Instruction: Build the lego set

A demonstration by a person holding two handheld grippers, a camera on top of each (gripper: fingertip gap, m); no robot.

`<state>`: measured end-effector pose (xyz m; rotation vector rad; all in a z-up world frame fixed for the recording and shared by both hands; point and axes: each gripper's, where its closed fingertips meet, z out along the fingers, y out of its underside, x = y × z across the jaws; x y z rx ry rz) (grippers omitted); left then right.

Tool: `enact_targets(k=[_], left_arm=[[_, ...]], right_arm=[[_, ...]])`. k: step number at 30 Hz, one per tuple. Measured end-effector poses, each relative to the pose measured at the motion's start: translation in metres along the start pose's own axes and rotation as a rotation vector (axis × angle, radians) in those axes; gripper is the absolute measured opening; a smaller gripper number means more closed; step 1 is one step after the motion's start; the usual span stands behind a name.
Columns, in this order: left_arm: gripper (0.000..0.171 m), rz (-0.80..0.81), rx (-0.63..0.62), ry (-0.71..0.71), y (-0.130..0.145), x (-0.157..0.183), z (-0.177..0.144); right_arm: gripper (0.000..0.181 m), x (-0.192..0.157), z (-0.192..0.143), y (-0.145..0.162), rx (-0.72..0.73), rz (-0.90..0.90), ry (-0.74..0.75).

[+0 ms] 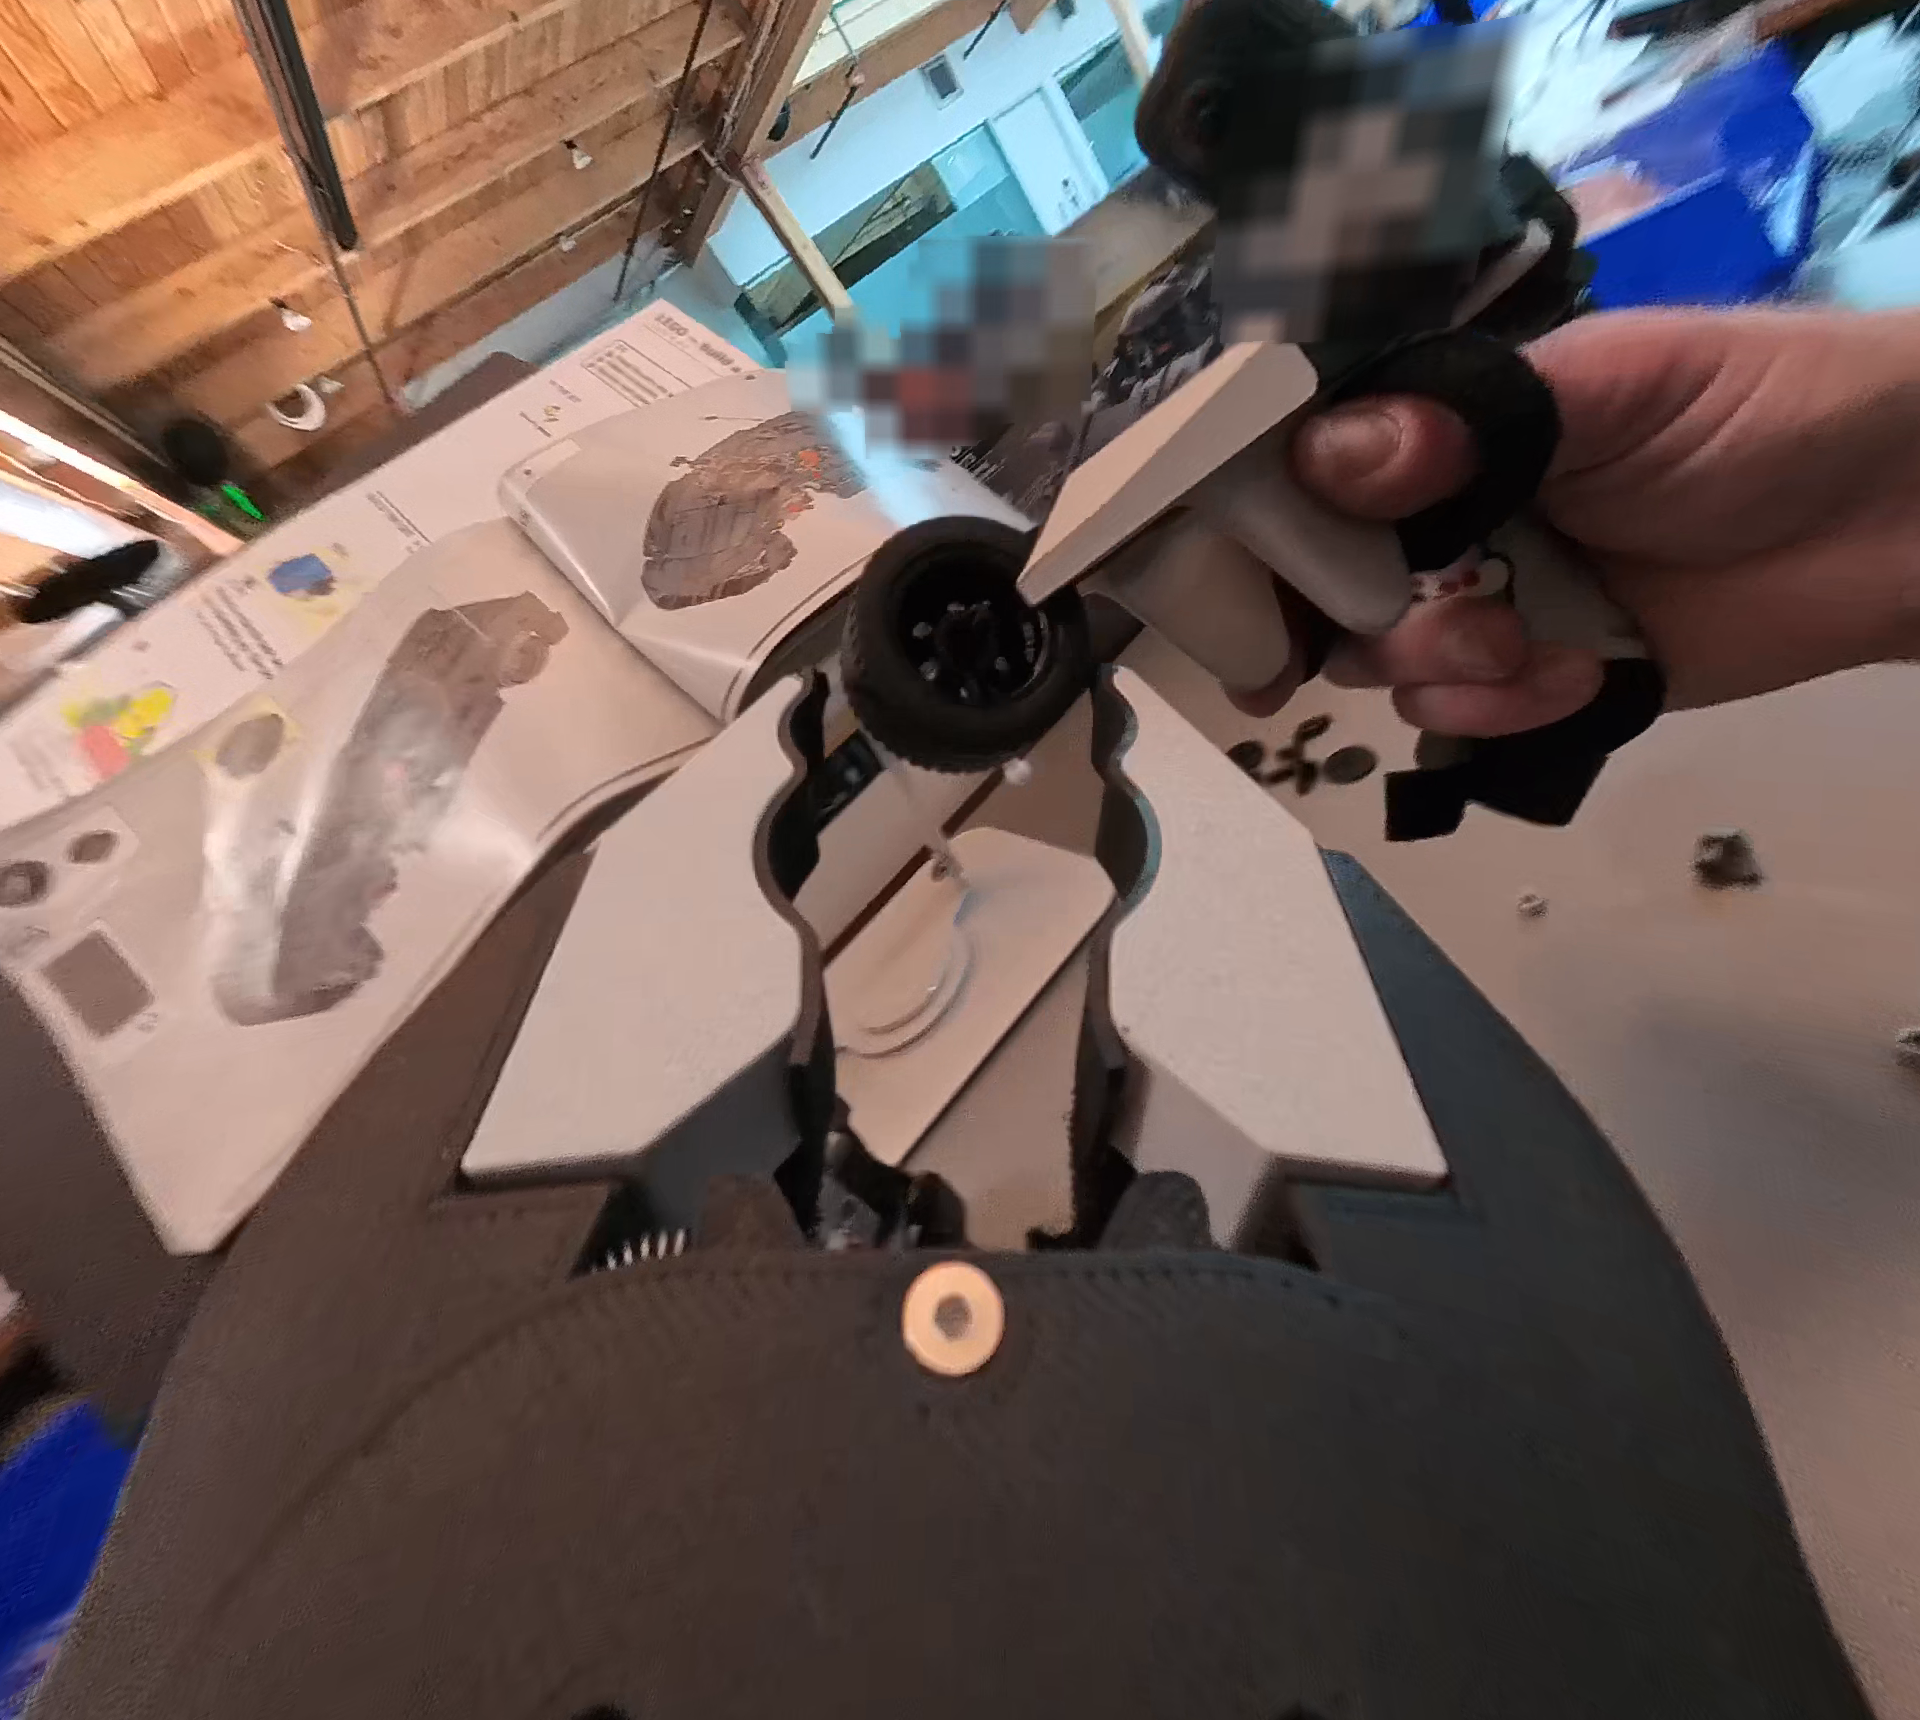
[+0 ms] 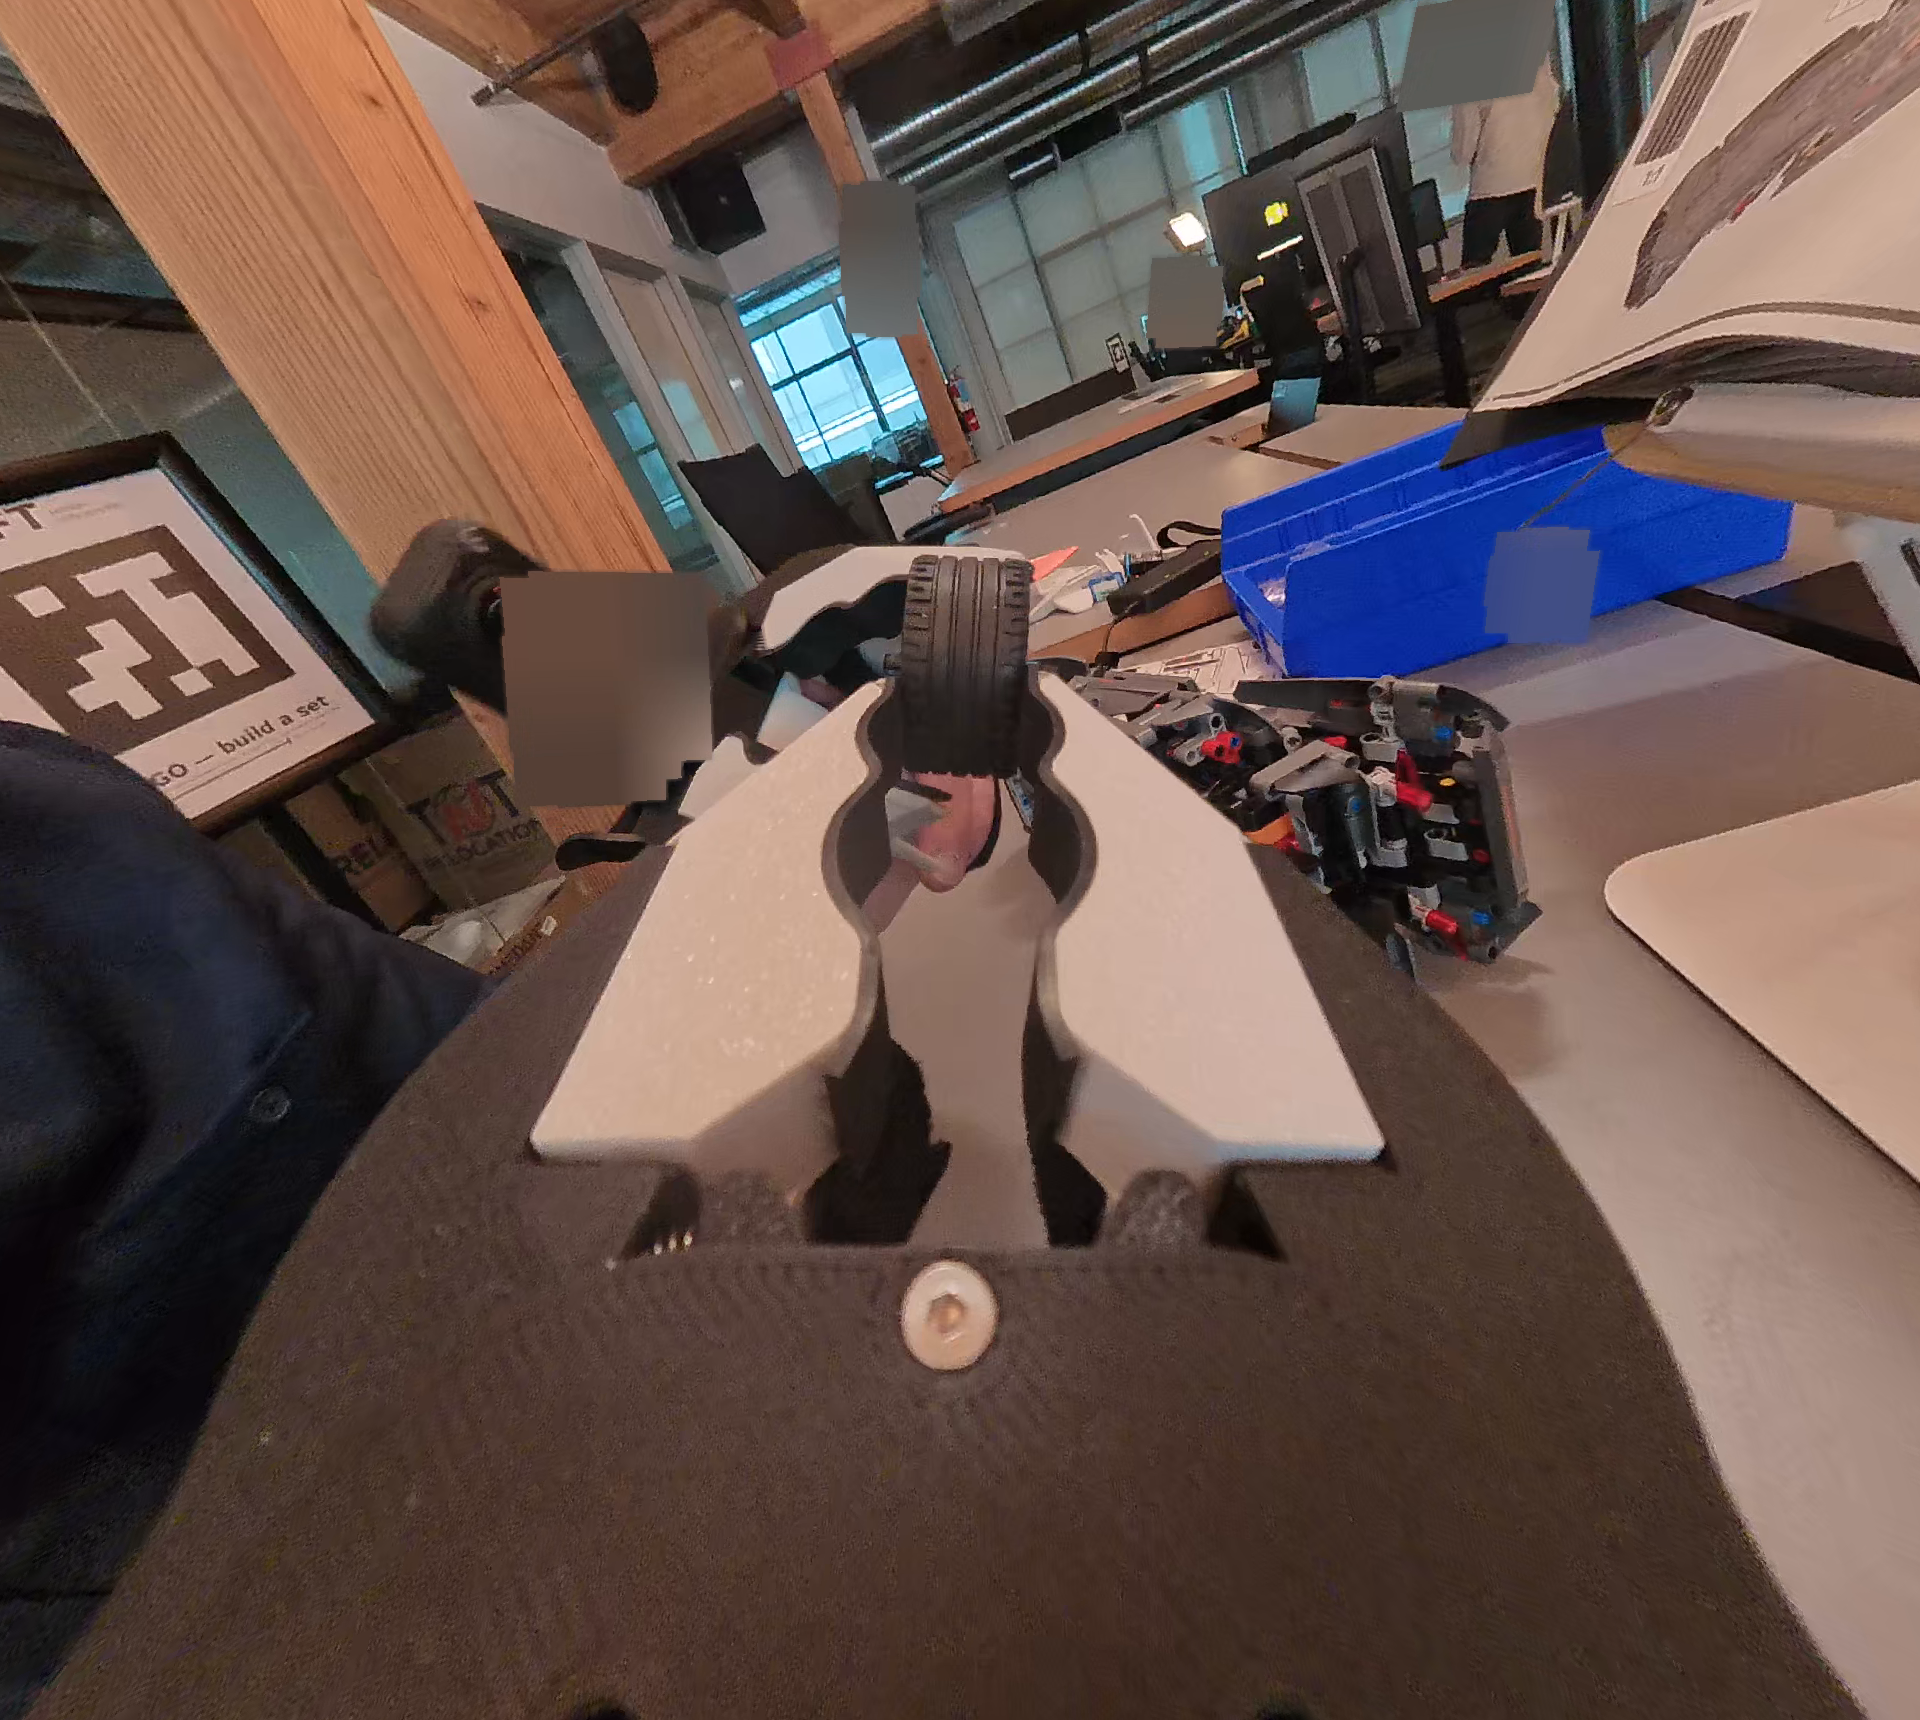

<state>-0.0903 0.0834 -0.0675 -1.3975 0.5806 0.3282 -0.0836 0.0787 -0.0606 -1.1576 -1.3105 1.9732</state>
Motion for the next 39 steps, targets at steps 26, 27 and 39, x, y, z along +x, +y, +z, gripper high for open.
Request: enact_targets(k=[26, 27, 39], left_arm=[[0.020, -0.818, 0.170, 0.480, -0.002, 0.003, -0.019], [0.020, -0.815, 0.178, 0.454, -0.001, -0.002, -0.020], [0.020, -0.879, 0.222, 0.376, 0.007, -0.025, -0.022]], right_arm=[[0.023, -0.004, 0.001, 0.017, -0.079, -0.086, -0.065], [0.027, -0.001, -0.001, 0.012, -0.067, -0.104, -0.033], [0.032, 0.039, -0.092, -0.153, -0.252, -0.327, 0.749]])
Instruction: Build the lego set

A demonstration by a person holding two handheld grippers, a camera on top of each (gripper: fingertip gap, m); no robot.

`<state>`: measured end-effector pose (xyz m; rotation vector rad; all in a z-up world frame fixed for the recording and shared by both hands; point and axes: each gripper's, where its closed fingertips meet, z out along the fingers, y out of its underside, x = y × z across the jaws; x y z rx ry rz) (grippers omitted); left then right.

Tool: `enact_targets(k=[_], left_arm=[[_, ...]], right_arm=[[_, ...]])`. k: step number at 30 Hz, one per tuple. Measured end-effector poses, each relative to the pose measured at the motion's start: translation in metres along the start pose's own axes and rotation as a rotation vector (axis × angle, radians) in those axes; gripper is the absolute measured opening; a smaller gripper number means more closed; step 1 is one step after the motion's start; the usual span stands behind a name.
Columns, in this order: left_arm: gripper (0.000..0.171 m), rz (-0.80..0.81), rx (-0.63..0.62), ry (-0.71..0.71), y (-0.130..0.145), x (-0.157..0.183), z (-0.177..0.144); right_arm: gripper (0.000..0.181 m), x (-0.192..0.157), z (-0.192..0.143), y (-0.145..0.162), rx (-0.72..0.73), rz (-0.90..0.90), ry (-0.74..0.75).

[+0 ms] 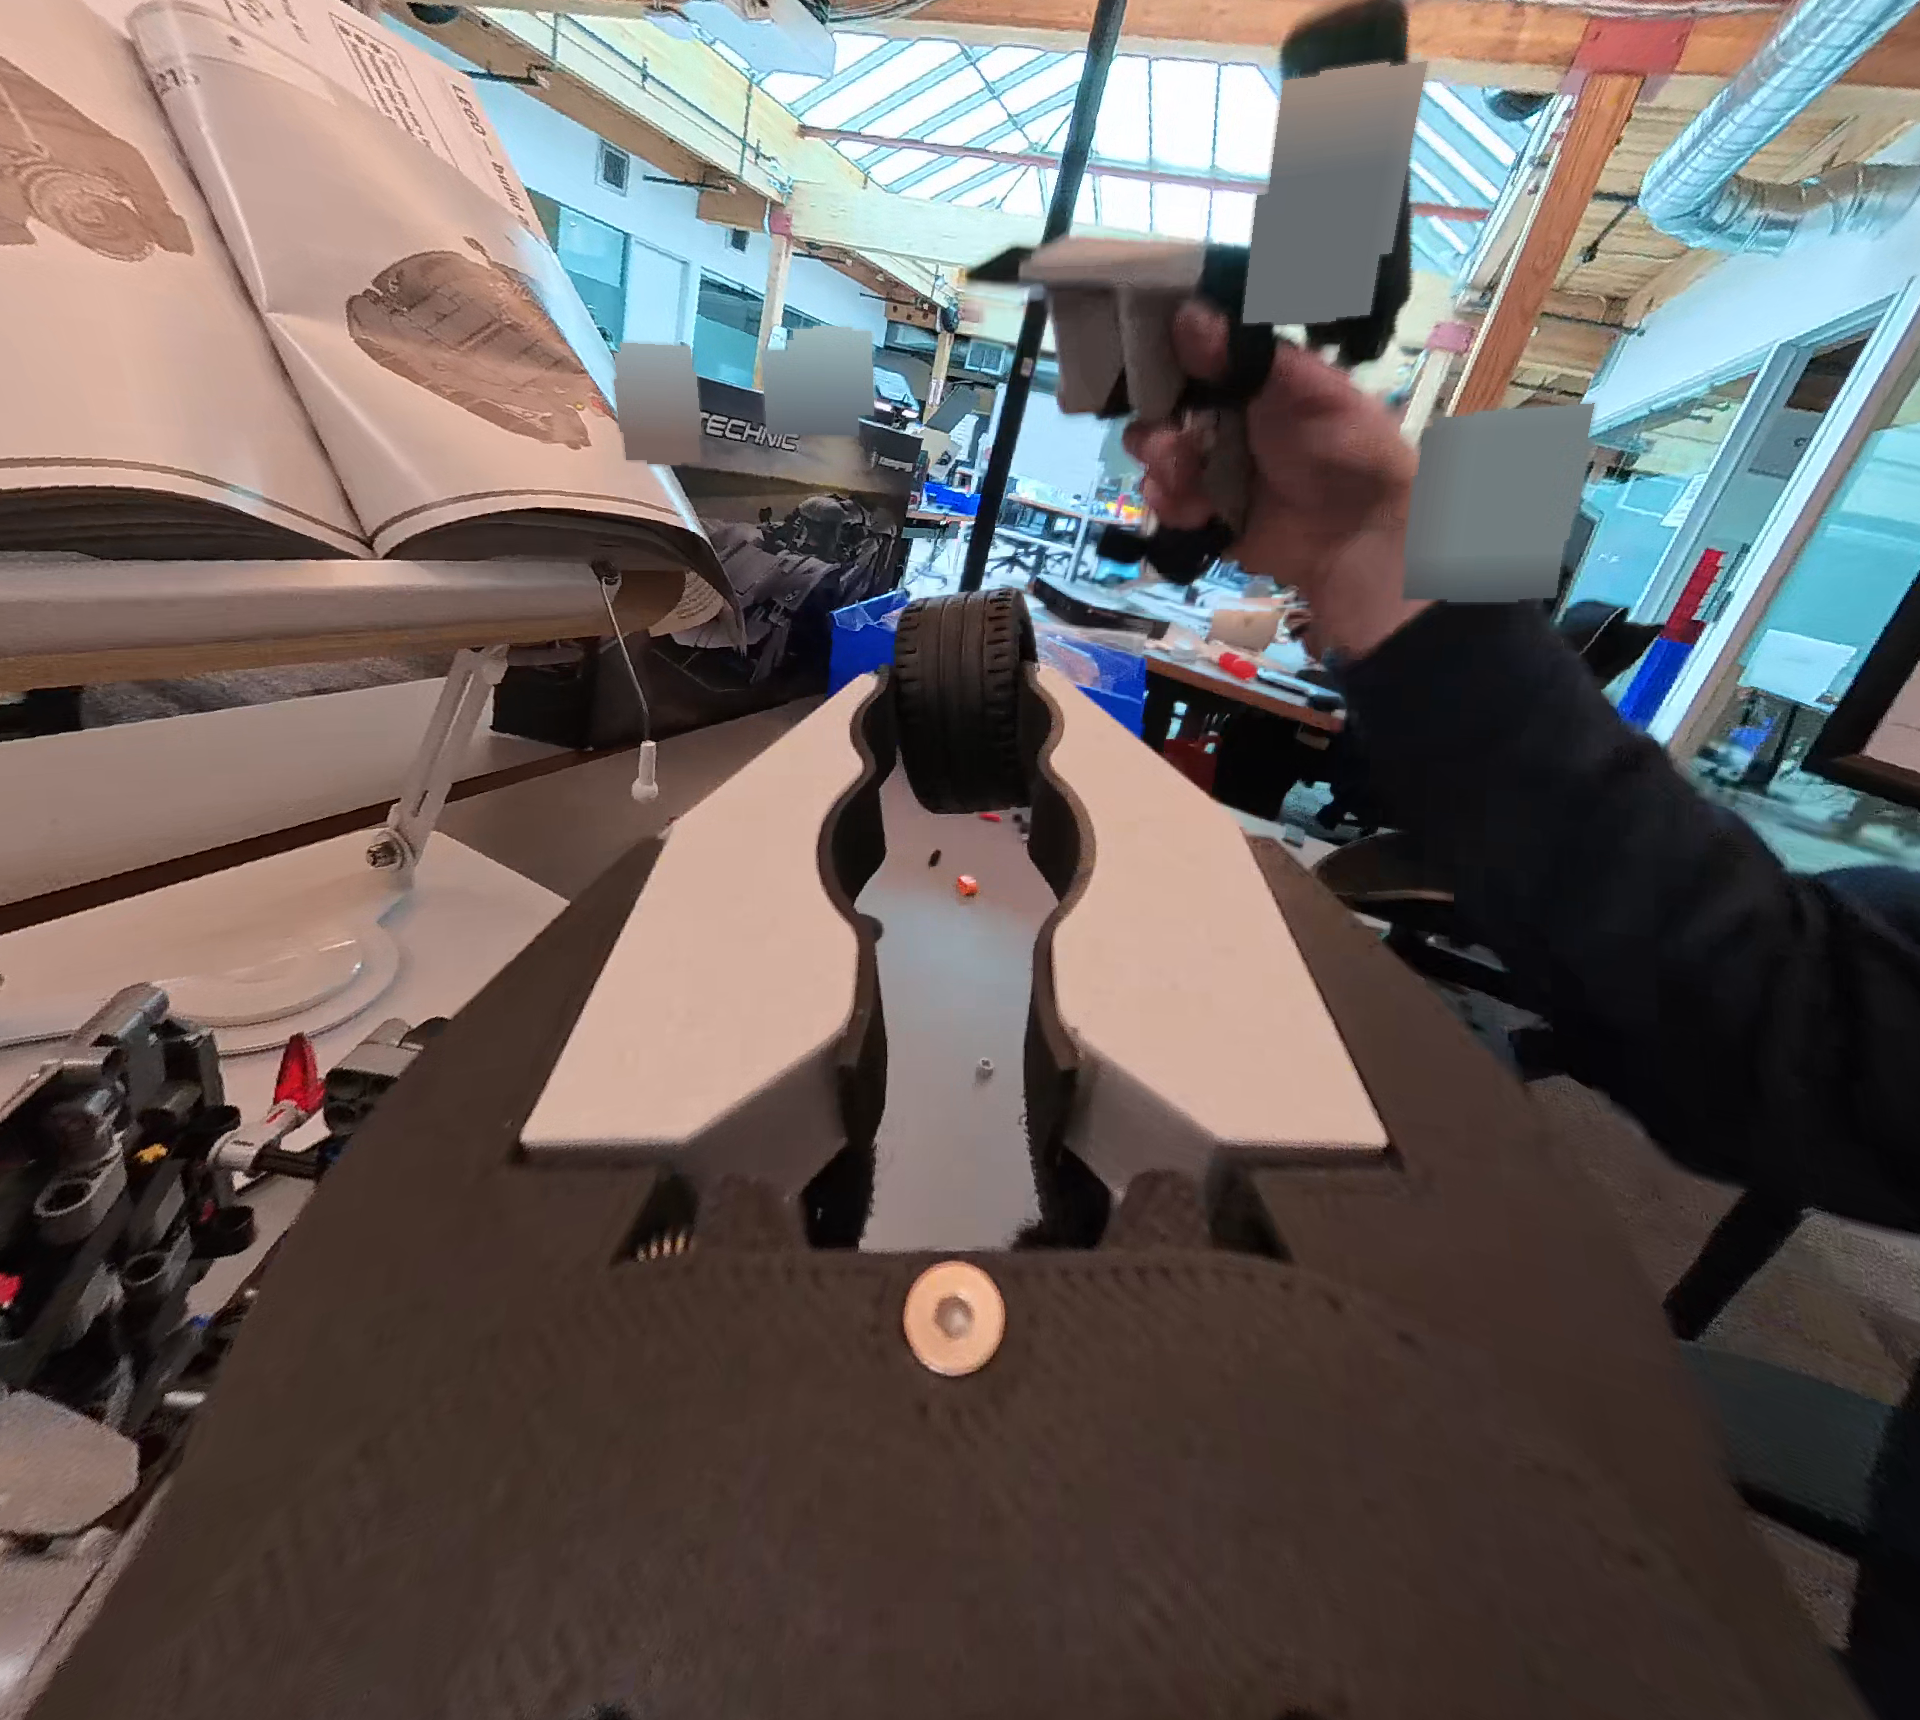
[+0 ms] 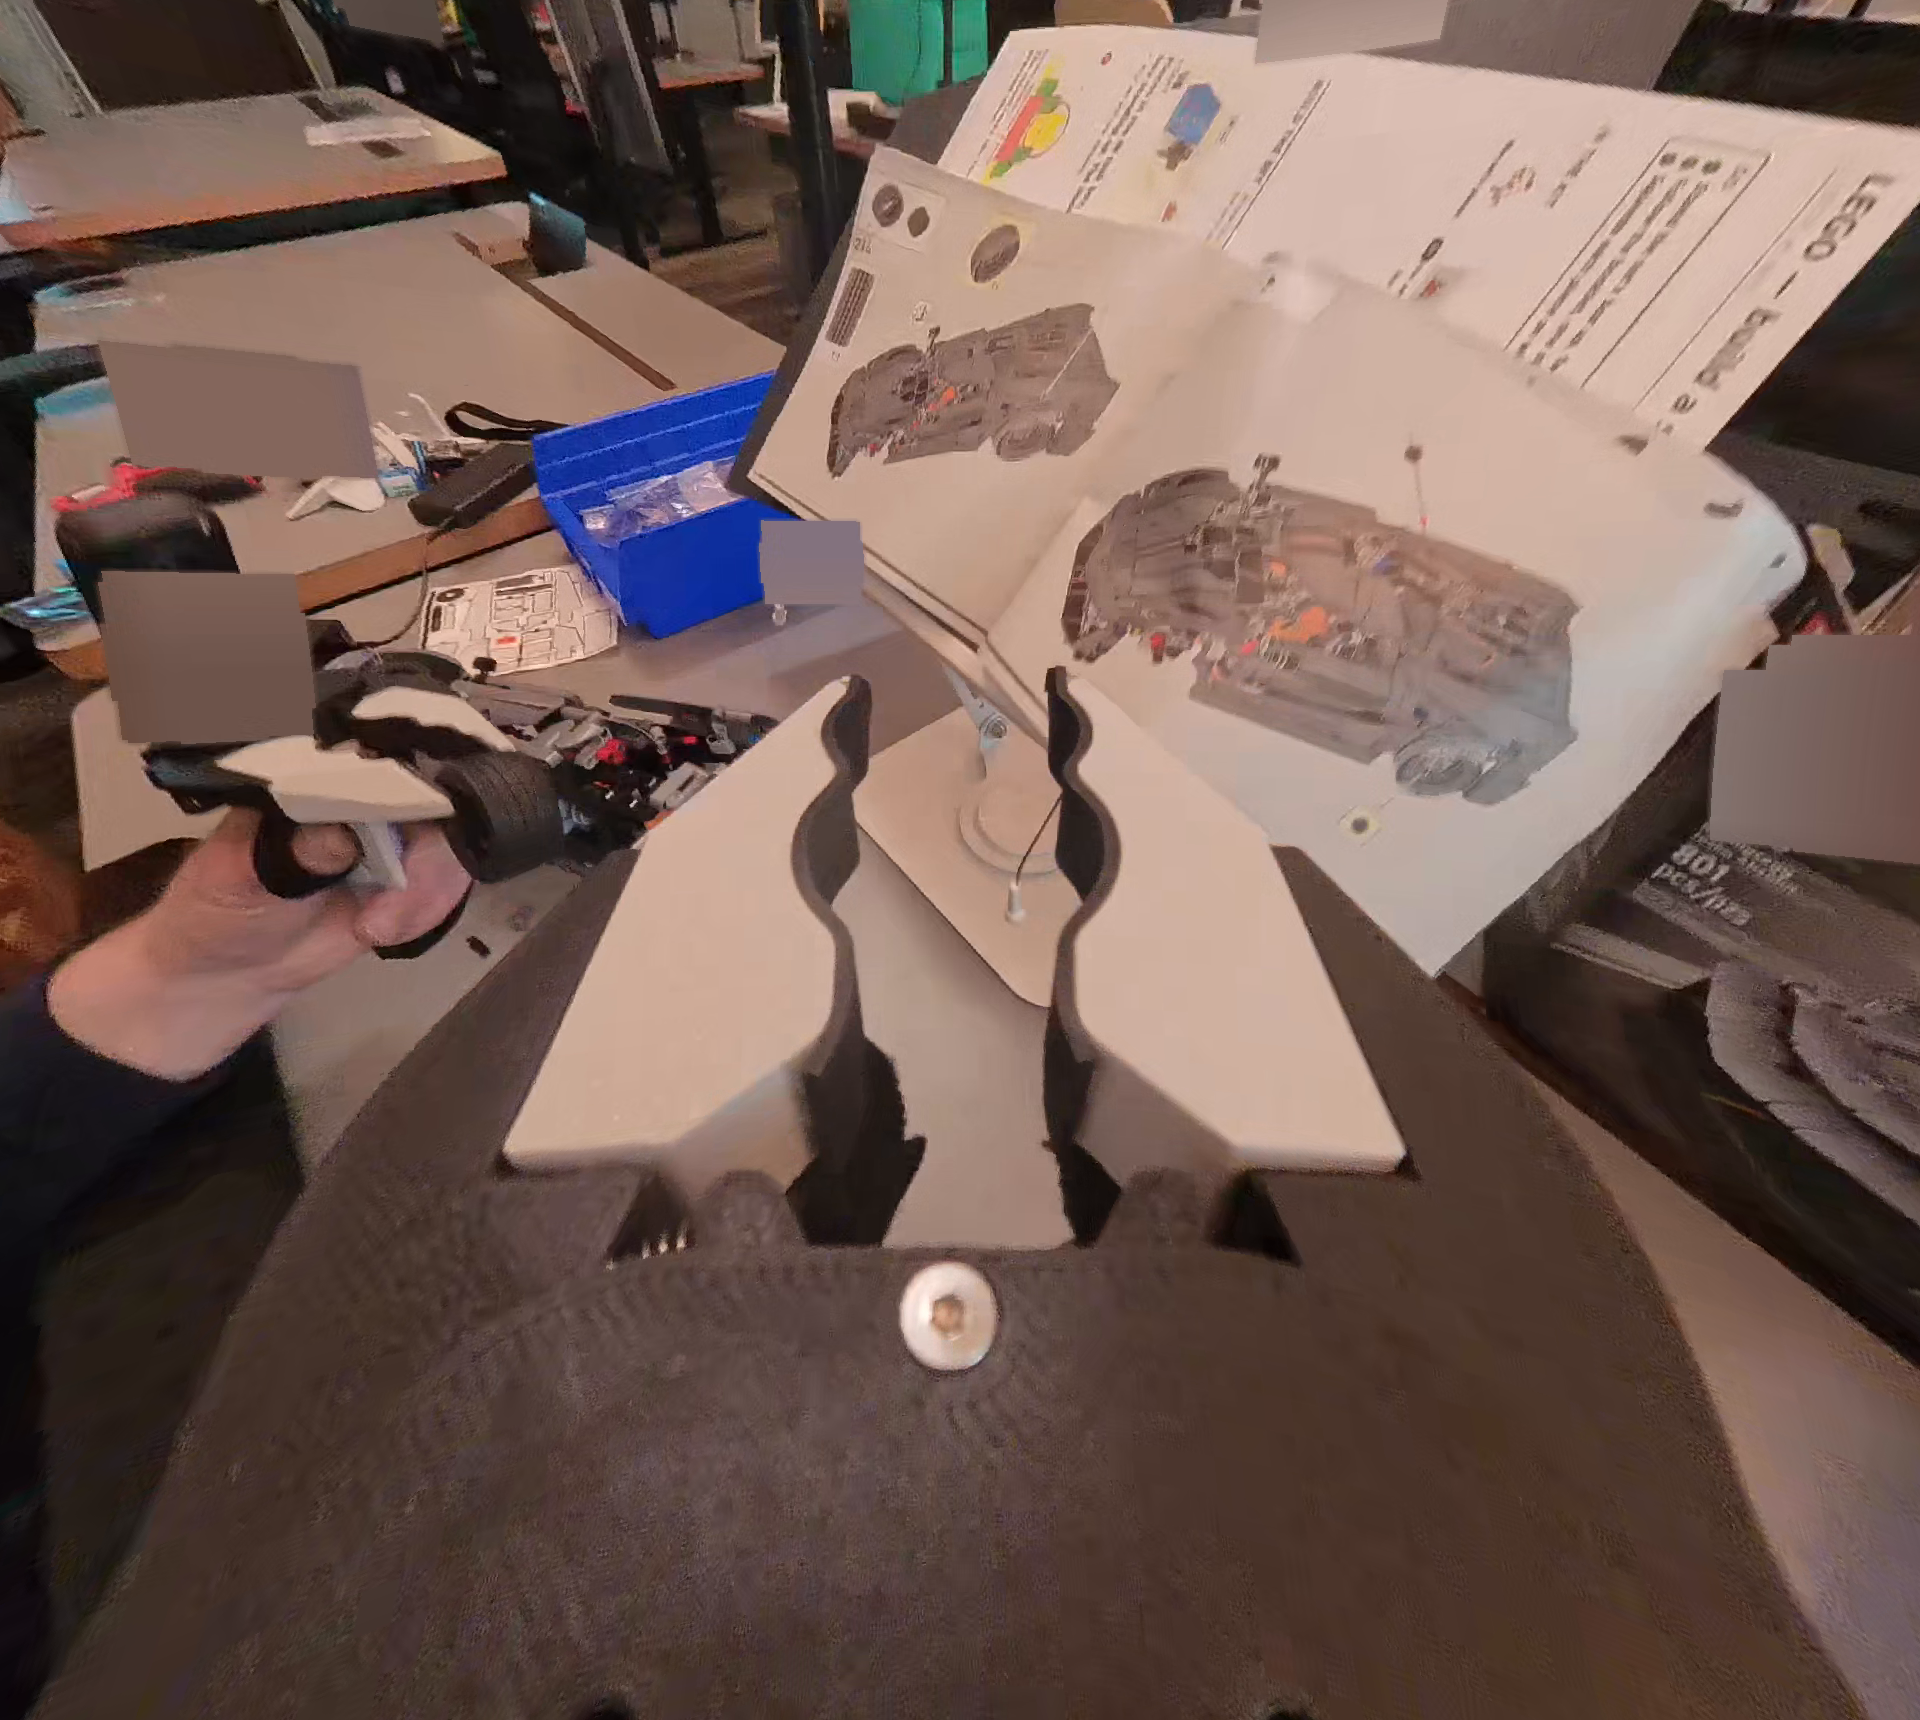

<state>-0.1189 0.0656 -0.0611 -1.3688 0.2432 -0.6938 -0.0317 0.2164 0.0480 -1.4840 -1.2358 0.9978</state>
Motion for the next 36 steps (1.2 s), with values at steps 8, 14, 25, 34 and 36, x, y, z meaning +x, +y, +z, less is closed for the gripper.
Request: enact_targets(k=[8, 14, 25, 34, 36], left_arm=[[0.020, 0.044, -0.027, -0.023, 0.002, 0.001, -0.002], [0.020, 0.038, -0.050, -0.026, 0.007, -0.002, 0.002], [0.020, 0.022, -0.083, -0.049, 0.017, -0.011, 0.005], [0.020, 0.001, -0.114, -0.066, 0.024, -0.015, 0.006], [0.020, -0.013, -0.128, -0.066, 0.027, -0.016, 0.008]], right_arm=[[0.023, 0.067, 0.004, 0.069, -0.469, -0.002, -0.042], [0.022, 0.108, 0.003, 0.199, -0.710, 0.041, 0.013], [0.020, 0.125, 0.005, 0.268, -0.658, 0.096, 0.014], [0.016, -0.040, 0.021, 0.270, -0.690, -0.359, -0.510], [0.015, -0.057, 0.022, 0.282, -0.726, -0.434, -0.551]])
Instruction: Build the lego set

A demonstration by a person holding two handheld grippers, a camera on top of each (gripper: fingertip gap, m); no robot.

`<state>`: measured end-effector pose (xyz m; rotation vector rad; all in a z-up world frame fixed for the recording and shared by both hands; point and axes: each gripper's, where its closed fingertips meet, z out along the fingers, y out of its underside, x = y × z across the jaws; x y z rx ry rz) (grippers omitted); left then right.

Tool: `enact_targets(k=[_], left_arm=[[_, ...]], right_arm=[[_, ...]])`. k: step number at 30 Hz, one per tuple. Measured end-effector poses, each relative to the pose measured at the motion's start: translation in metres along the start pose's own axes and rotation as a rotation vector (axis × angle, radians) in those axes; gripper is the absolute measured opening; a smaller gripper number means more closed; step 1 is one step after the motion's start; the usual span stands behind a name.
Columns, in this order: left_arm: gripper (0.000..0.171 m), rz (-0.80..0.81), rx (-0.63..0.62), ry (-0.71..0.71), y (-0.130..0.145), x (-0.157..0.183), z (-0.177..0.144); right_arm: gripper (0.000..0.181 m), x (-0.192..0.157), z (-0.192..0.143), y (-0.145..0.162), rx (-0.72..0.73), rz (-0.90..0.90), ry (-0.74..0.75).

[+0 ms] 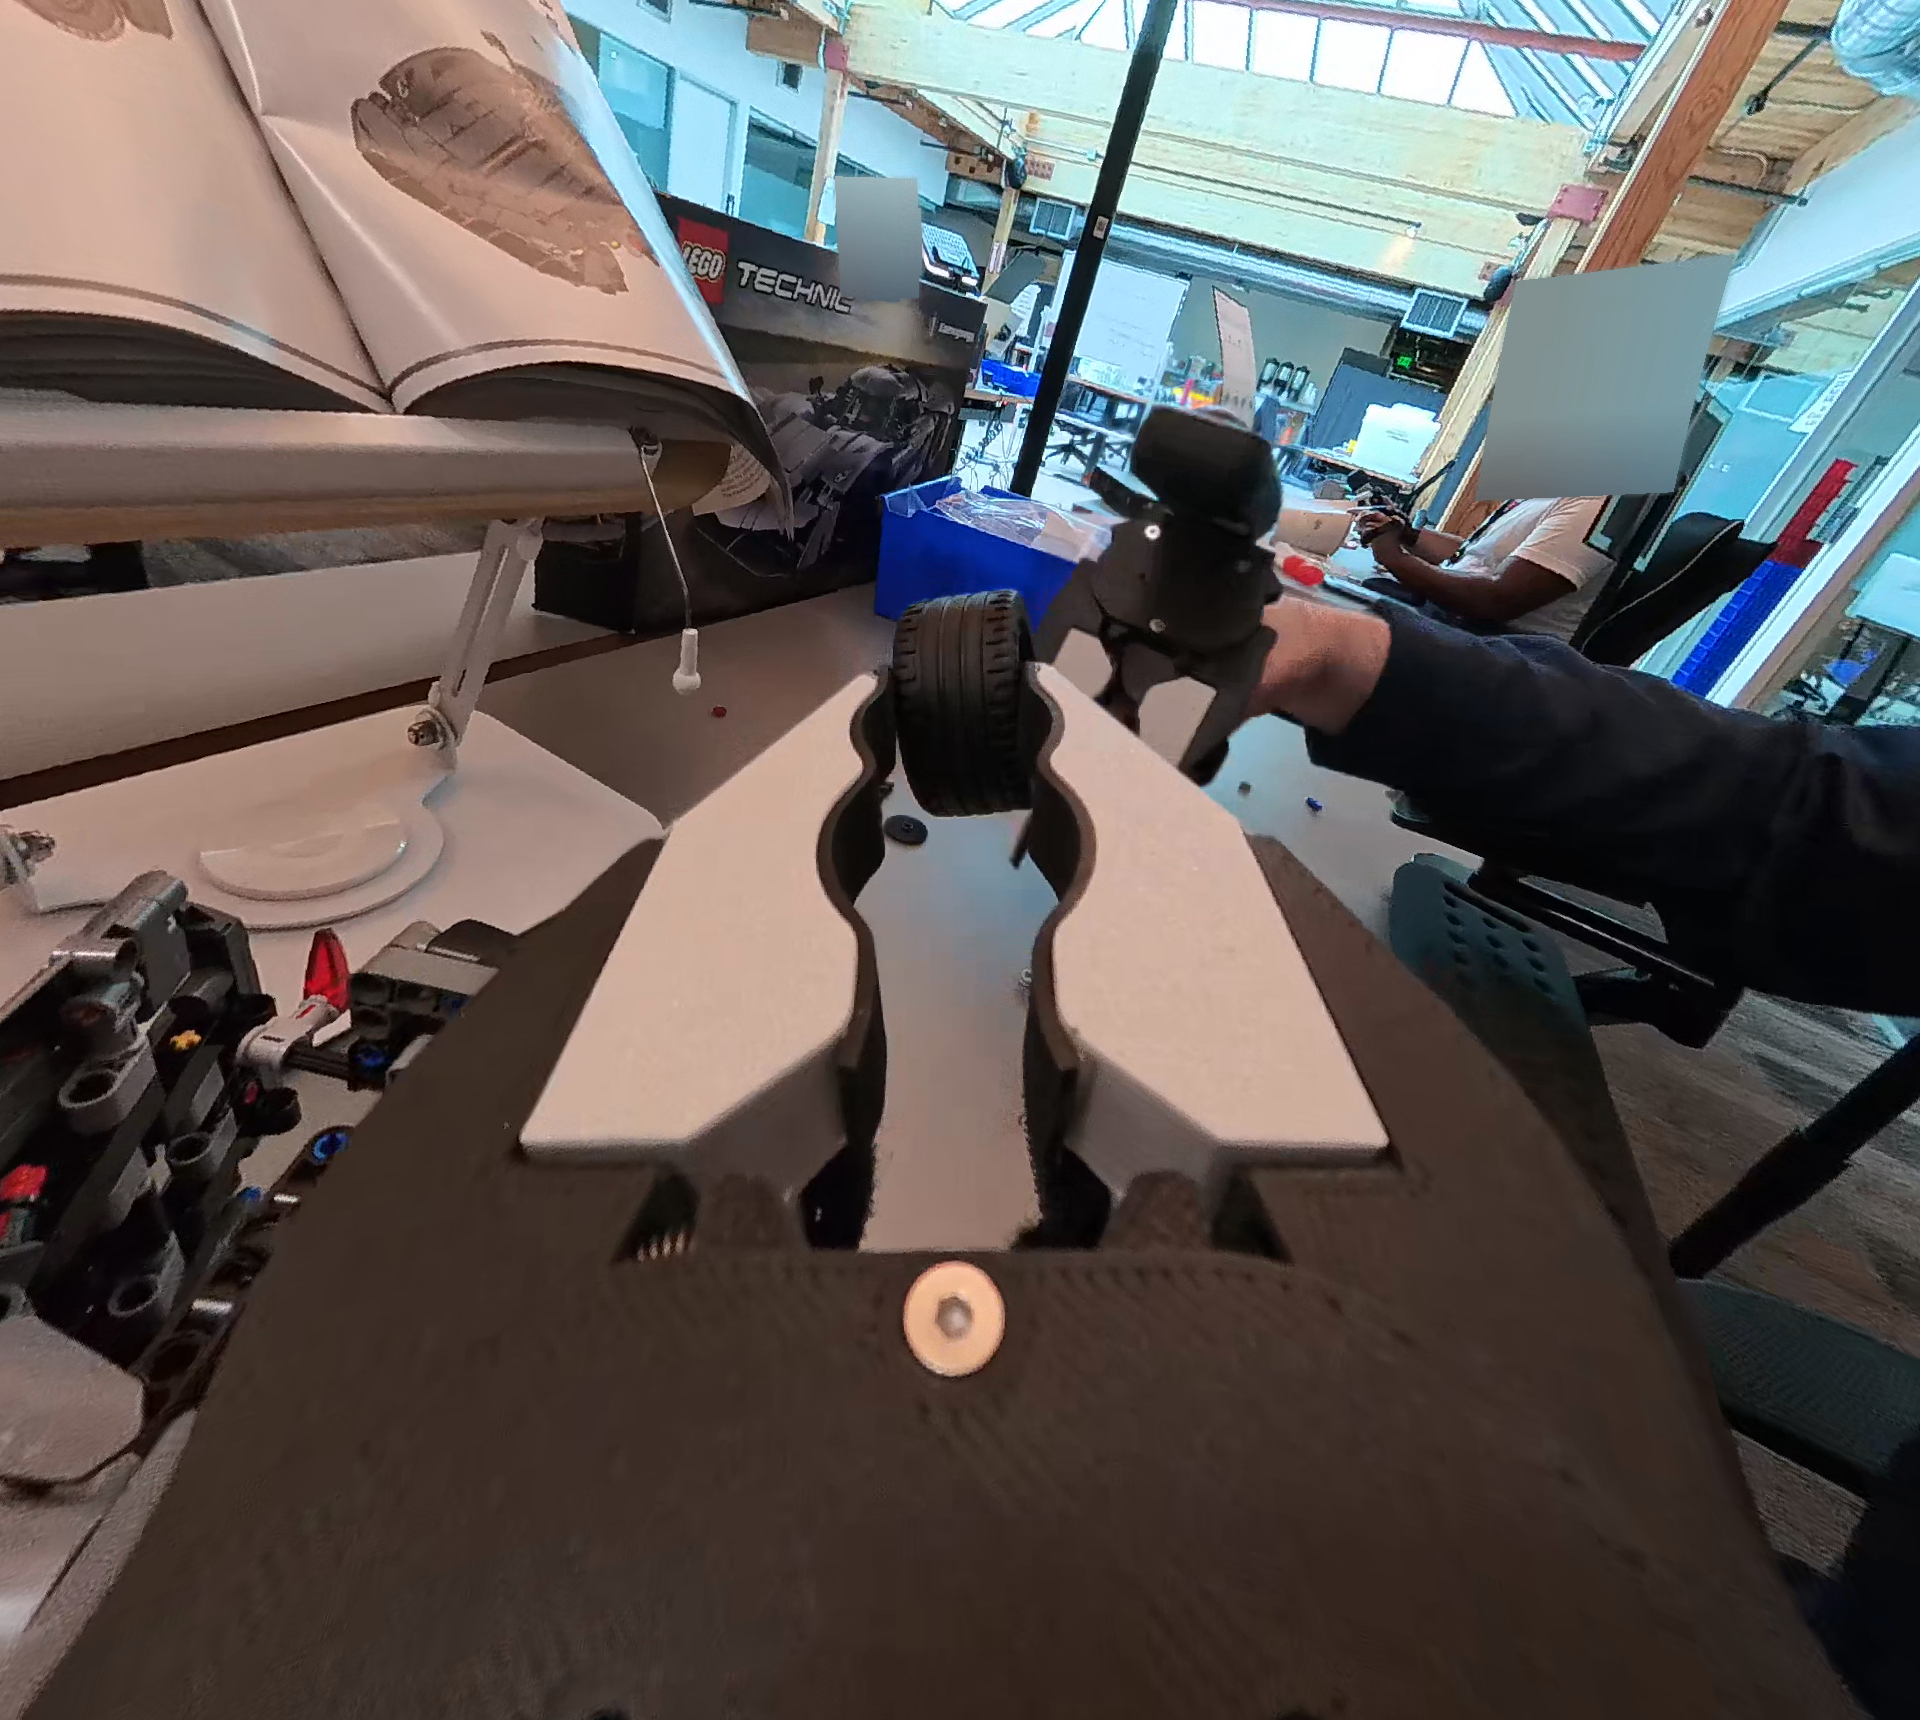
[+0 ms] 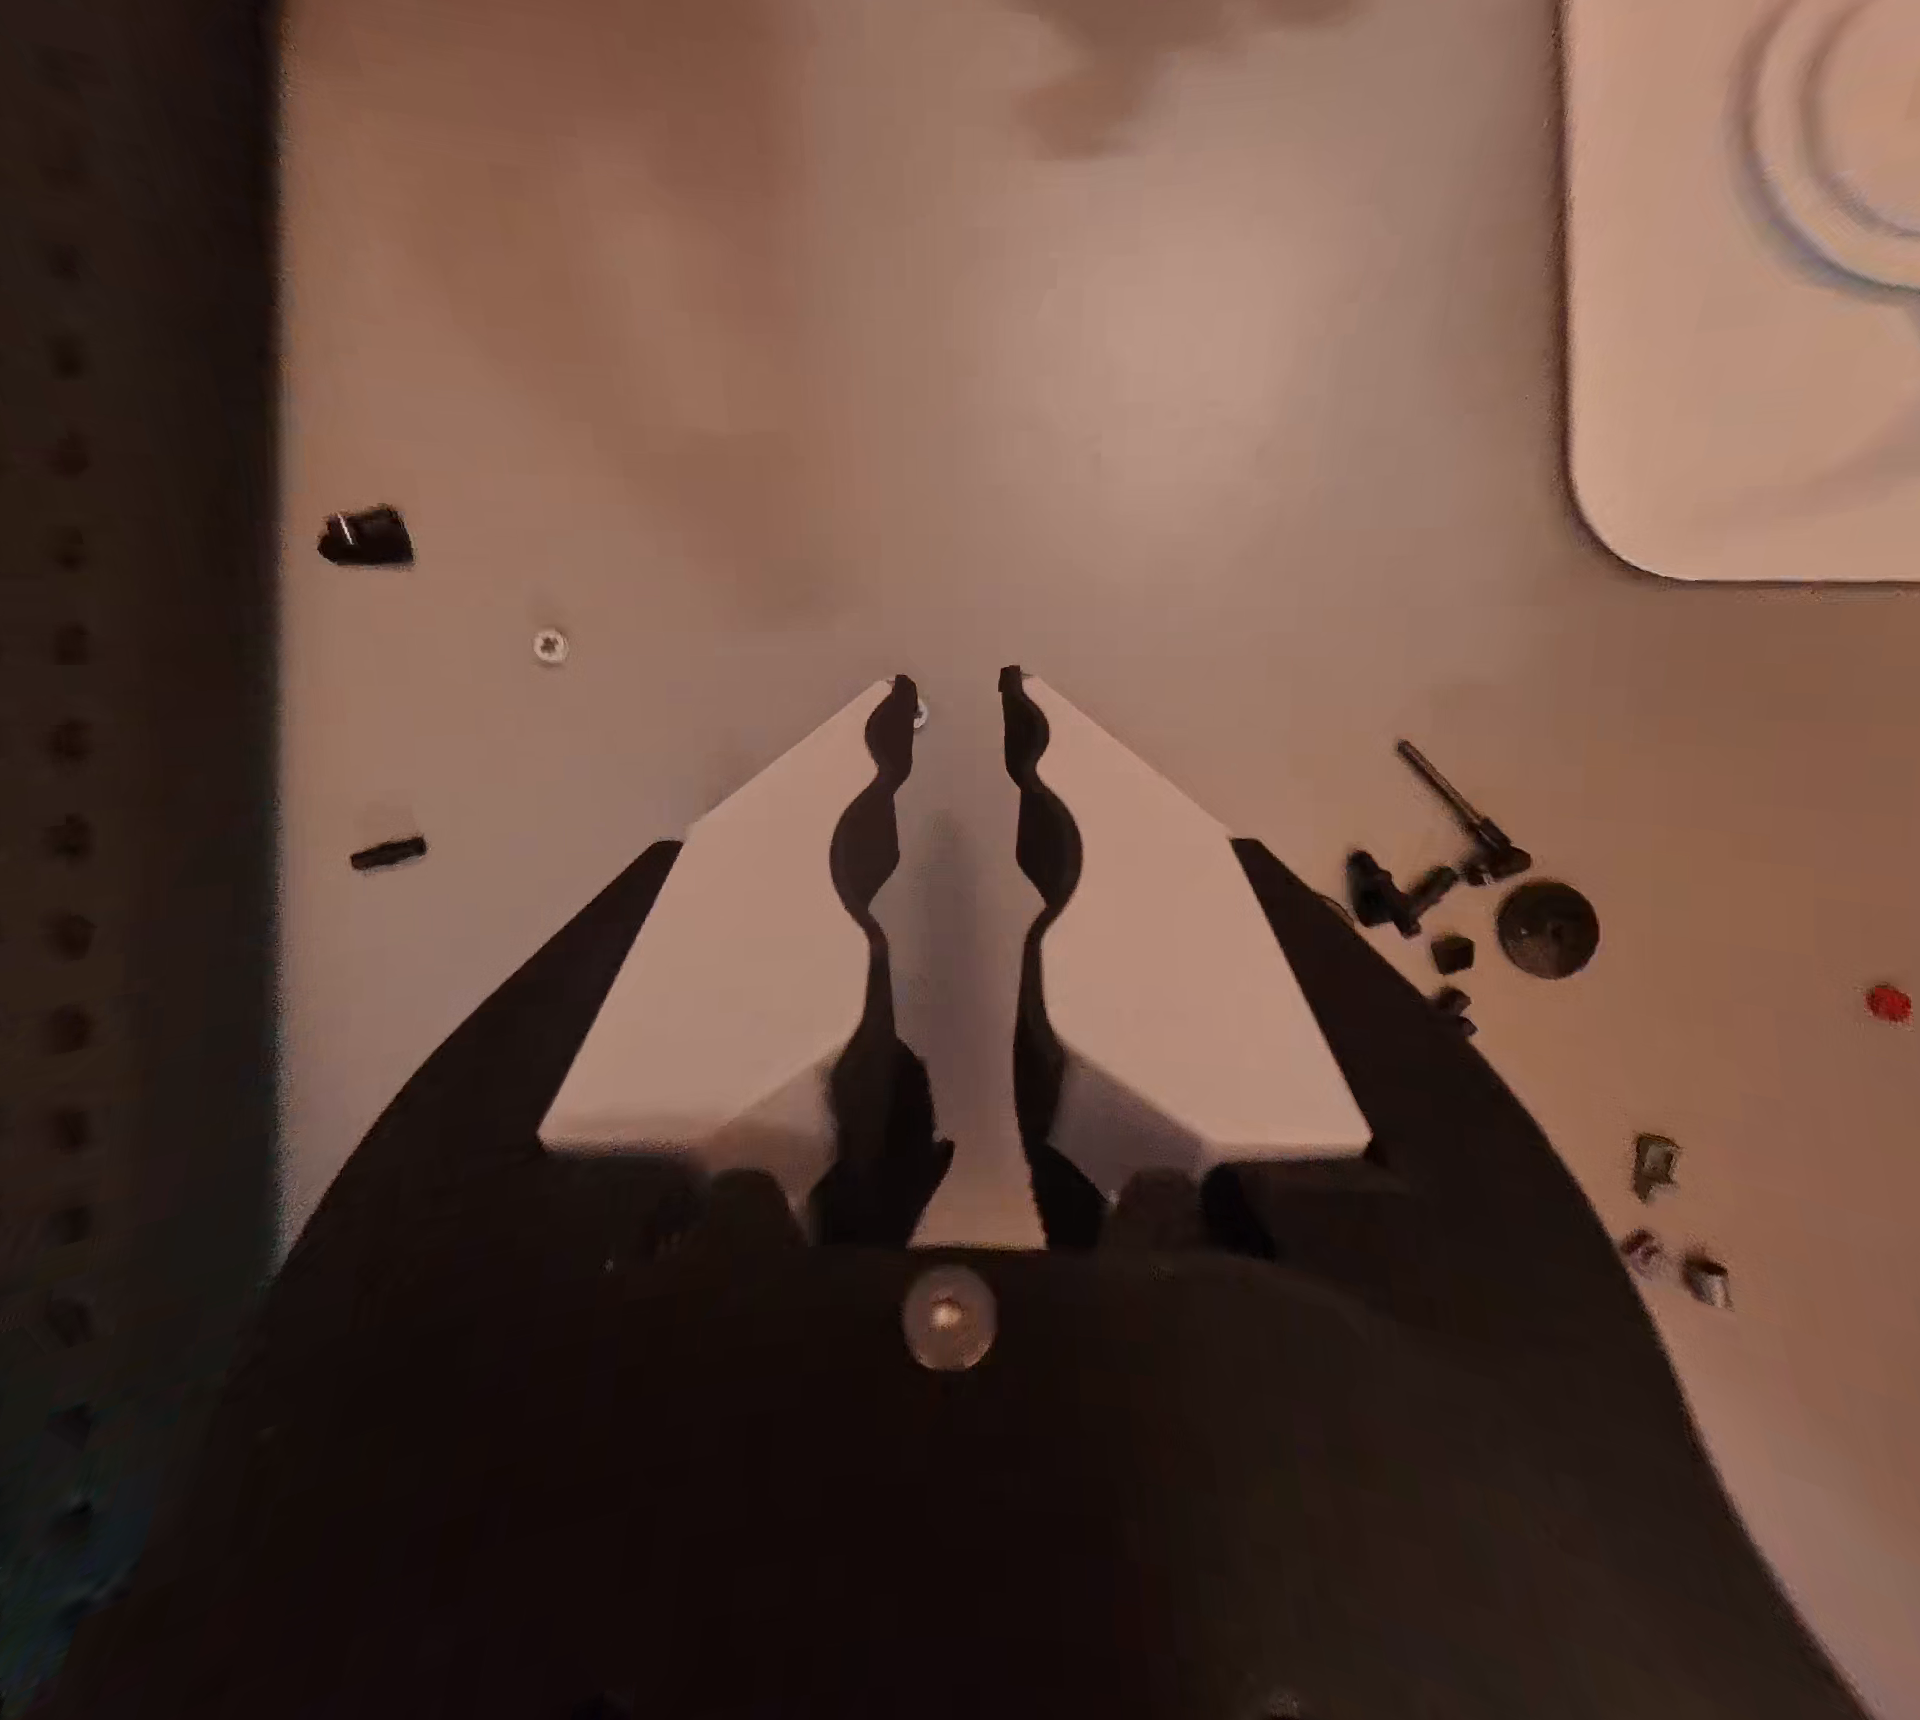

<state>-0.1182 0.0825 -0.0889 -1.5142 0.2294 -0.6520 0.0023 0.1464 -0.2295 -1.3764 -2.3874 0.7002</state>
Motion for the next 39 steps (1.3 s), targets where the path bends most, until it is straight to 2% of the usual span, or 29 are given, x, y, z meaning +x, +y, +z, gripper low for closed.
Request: enact_targets(k=[3, 9, 15, 17, 21, 23, 26, 29, 31, 37, 39], left_arm=[[0.020, 0.001, -0.027, -0.001, 0.006, 0.000, 0.004], [0.020, -0.010, -0.050, 0.006, 0.011, 0.002, 0.007], [0.020, -0.016, -0.075, 0.009, 0.017, 0.003, 0.012], [0.020, -0.020, -0.078, 0.010, 0.018, 0.003, 0.012], [0.020, -0.037, -0.086, 0.016, 0.021, 0.003, 0.014], [0.020, -0.055, -0.094, 0.017, 0.023, 0.003, 0.016], [0.020, -0.114, -0.108, 0.017, 0.029, 0.001, 0.020], [0.020, -0.183, -0.123, 0.015, 0.036, -0.001, 0.026], [0.020, -0.191, -0.132, 0.009, 0.039, 0.000, 0.031], [0.020, -0.221, -0.130, -0.009, 0.044, 0.004, 0.041], [0.020, -0.233, -0.127, -0.017, 0.045, 0.003, 0.041]], right_arm=[[0.012, -0.005, 0.011, 0.008, -0.066, -0.042, 0.003], [0.014, -0.015, 0.030, 0.018, -0.090, -0.024, -0.067], [0.011, -0.012, 0.038, 0.027, -0.173, -0.069, -0.027], [0.005, -0.011, 0.039, 0.028, -0.175, -0.058, -0.026], [0.004, -0.013, 0.039, 0.025, -0.153, -0.053, -0.035], [0.004, -0.014, 0.031, 0.011, -0.104, -0.066, -0.023], [0.004, -0.014, 0.003, -0.031, 0.046, -0.111, 0.053], [0.004, -0.013, -0.029, -0.077, 0.218, -0.175, 0.189], [0.004, -0.012, -0.041, -0.097, 0.283, -0.226, 0.284], [0.004, -0.007, -0.048, -0.119, 0.298, -0.338, 0.482], [0.004, -0.009, -0.048, -0.122, 0.311, -0.341, 0.485]])
